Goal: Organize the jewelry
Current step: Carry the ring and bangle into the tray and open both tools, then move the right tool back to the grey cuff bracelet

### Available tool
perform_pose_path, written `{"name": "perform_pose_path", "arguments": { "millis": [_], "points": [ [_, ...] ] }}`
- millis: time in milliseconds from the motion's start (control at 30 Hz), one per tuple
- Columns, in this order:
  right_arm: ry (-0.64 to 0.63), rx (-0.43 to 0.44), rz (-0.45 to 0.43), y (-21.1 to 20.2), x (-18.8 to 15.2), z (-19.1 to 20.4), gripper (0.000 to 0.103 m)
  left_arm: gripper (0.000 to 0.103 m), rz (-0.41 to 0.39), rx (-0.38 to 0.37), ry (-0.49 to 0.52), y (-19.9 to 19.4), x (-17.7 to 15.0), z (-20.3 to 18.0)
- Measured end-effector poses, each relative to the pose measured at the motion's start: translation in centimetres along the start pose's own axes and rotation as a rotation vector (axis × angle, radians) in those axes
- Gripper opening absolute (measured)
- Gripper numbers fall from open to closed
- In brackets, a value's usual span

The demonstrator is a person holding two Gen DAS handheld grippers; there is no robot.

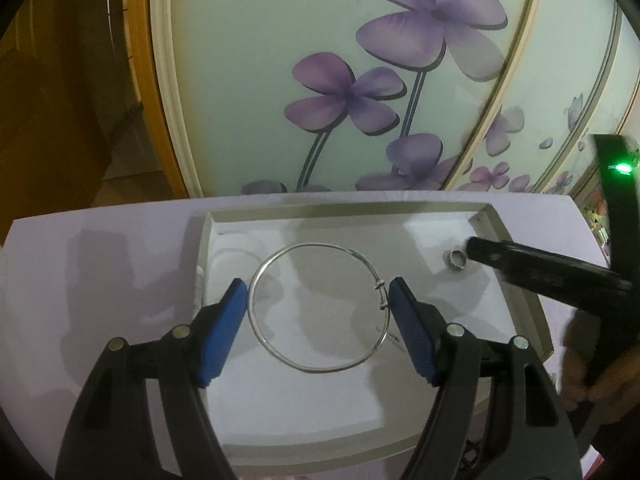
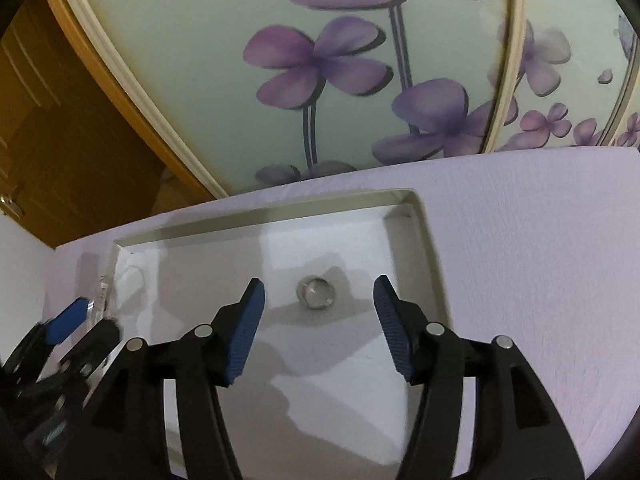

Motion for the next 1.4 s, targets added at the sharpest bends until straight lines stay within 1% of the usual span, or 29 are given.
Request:
{"name": "perform_pose_path", "arguments": {
  "millis": [100, 267, 400, 467, 500, 567, 633, 700, 767, 833, 933, 1067, 1167, 1267, 1400],
  "points": [
    [0.012, 0.005, -0.023, -1.5, -0.8, -1.2, 0.058, 0.072, 0.008, -0.002, 0.005, 0.5, 0.1, -0.1],
    [0.021, -0.018, -0.036, -3.0, -2.2, -2.8, 0.058, 0.072, 0.017, 0.001, 0.011, 1.5, 0.7, -0.2],
    [0.027, -0.031, -0.062, -4.3, -3.1, -3.9, 0.058, 0.073, 0.032, 0.008, 0.008, 2.4, 1.1, -0.2],
    [0.024, -0.039, -0.076, -4.7, -3.3, -4.1, 0.058, 0.075, 0.041, -0.003, -0.013, 2.9, 1.4, -0.1],
    [0.021, -0.044, -0.084, -5.1, -3.5, -4.1, 0.058, 0.081, 0.044, -0.009, -0.028, 2.9, 1.6, 0.1],
    [0.015, -0.048, -0.114, -6.1, -3.9, -4.2, 0.058, 0.086, 0.024, -0.016, -0.065, 2.0, 1.6, 0.7],
    [0.008, -0.053, -0.151, -7.4, -4.4, -4.3, 0.058, 0.086, -0.012, -0.025, -0.084, 0.4, 1.4, 1.2],
    [0.008, -0.051, -0.192, -9.0, -5.3, -4.3, 0.058, 0.088, -0.066, -0.012, -0.096, -2.0, 0.7, 2.0],
    [0.004, -0.044, -0.219, -10.1, -6.4, -4.1, 0.059, 0.093, -0.121, 0.017, -0.108, -4.7, -0.8, 2.8],
    [-0.01, -0.049, -0.25, -11.3, -7.9, -3.7, 0.063, 0.094, -0.165, 0.046, -0.12, -7.4, -2.9, 3.7],
    [-0.028, -0.053, -0.288, -12.7, -10.3, -3.2, 0.069, 0.097, -0.203, 0.082, -0.129, -10.1, -6.0, 4.5],
    [-0.021, -0.048, -0.328, -14.2, -13.6, -2.8, 0.081, 0.101, -0.246, 0.144, -0.119, -13.6, -11.7, 5.2],
    [0.0, -0.04, -0.346, -15.1, -16.3, -3.1, 0.089, 0.101, -0.268, 0.15, -0.131, -15.3, -14.8, 5.5],
    [0.014, -0.048, -0.342, -15.4, -19.1, -3.5, 0.093, 0.101, -0.29, 0.148, -0.162, -16.5, -17.7, 5.5],
    [0.032, -0.069, -0.315, -15.0, -22.5, -4.0, 0.093, 0.101, -0.288, 0.138, -0.213, -17.2, -20.4, 5.3]
  ]
}}
Point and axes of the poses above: each gripper's, at about its wrist camera, not at the fingertips, and y roughly the way its jaws point, z to its left, x to its top, the point moved 4 cm from there along y, roughly the way its jaws point, and after that the axes turned 8 degrees about z, right-handed, at the moved point
